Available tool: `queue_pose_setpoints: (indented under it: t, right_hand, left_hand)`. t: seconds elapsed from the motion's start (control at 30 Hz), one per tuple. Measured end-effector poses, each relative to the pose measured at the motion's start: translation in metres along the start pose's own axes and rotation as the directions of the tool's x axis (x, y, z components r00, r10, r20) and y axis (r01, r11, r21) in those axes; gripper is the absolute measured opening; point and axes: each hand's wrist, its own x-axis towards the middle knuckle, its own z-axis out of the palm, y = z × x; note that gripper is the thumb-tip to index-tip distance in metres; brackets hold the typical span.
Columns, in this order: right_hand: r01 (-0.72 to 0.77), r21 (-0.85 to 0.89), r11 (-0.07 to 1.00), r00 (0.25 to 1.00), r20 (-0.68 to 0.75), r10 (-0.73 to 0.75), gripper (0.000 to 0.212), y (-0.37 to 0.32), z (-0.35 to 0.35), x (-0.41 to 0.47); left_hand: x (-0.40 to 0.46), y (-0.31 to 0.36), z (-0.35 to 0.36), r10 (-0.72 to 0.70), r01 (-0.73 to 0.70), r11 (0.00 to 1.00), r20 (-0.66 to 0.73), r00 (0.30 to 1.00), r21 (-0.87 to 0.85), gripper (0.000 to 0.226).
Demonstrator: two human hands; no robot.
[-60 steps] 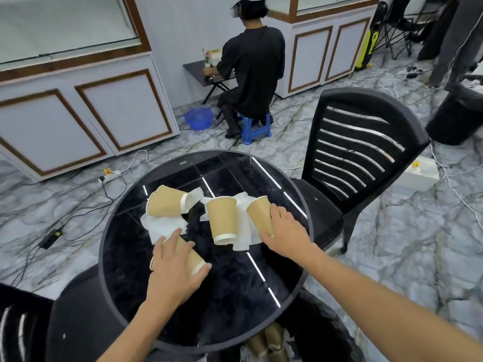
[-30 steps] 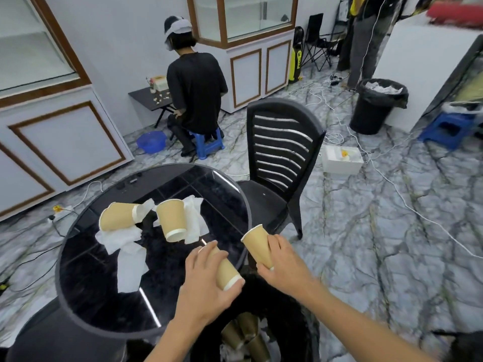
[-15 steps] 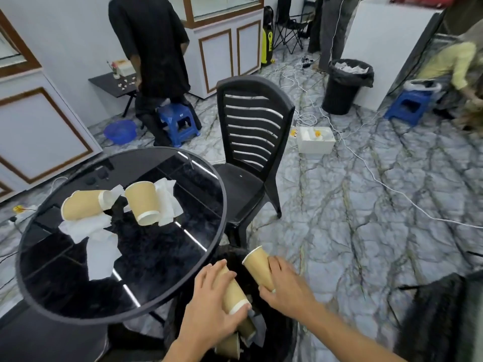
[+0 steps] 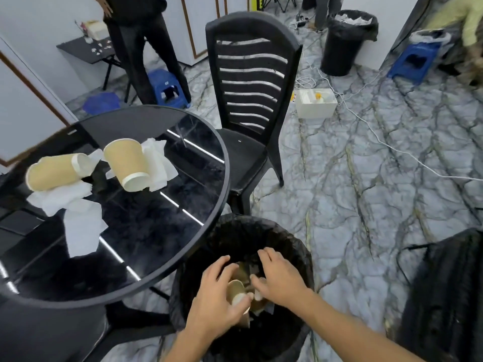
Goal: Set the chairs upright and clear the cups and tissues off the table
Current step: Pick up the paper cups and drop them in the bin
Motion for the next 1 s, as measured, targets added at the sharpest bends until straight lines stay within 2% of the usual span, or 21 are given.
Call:
queue_pose_setpoints:
  t: [0.17, 0.33, 0.43, 0.63, 0.8, 0.87, 0.9, 0.93, 1.0]
  right_hand:
    - [-0.005, -0.058, 0.998, 0.999, 0.048, 0.008, 0.071, 0.004, 0.024, 0.006]
    - [-0.002, -0.059, 0.998, 0.998, 0.062, 0.006, 0.071, 0.002, 0.029, 0.010]
    - [-0.005, -0.055, 0.998, 0.999, 0.051, 0.008, 0.071, 0.000, 0.025, 0.012]
    - [-0.015, -0.022, 1.000, 0.999, 0.047, 0.016, 0.073, -0.011, -0.002, 0.003]
    - [0.019, -0.017, 1.000, 0.998, 0.062, -0.018, 0.071, -0.029, -0.058, -0.001]
    - [0.036, 0.016, 0.999, 0.999, 0.026, -0.037, 0.071, -0.040, -0.086, 0.005]
    - [0.053, 0.028, 0.998, 0.999, 0.001, -0.053, 0.072, -0.046, -0.099, 0.010]
    - [0.076, 0.035, 0.997, 0.997, -0.025, -0.075, 0.073, -0.052, -0.111, 0.015]
    - [0.124, 0.033, 0.992, 0.990, -0.066, -0.121, 0.073, -0.064, -0.132, 0.026]
  left_hand:
    - [-0.006, -0.022, 0.014, -0.053, 0.052, 0.998, 0.034, 0.998, 0.025, 0.073]
    - [-0.002, -0.040, 0.015, -0.135, 0.127, 0.989, 0.102, 0.986, 0.077, 0.085]
    - [0.002, -0.041, 0.008, -0.146, 0.135, 0.985, 0.097, 0.985, 0.112, 0.087]
    - [-0.004, -0.026, -0.013, -0.169, 0.163, 0.985, 0.099, 0.981, 0.064, 0.085]
    - [-0.019, -0.001, -0.052, -0.203, 0.200, 0.979, 0.054, 0.978, 0.048, 0.089]
    - [-0.031, 0.004, -0.070, -0.189, 0.188, 0.981, -0.015, 0.982, -0.048, 0.080]
    - [-0.039, 0.006, -0.075, -0.160, 0.155, 0.984, -0.059, 0.985, -0.085, 0.065]
    - [-0.046, 0.007, -0.076, -0.128, 0.120, 0.989, -0.089, 0.988, -0.090, 0.050]
    - [-0.053, 0.016, -0.079, -0.156, 0.153, 0.988, -0.102, 0.982, -0.034, 0.036]
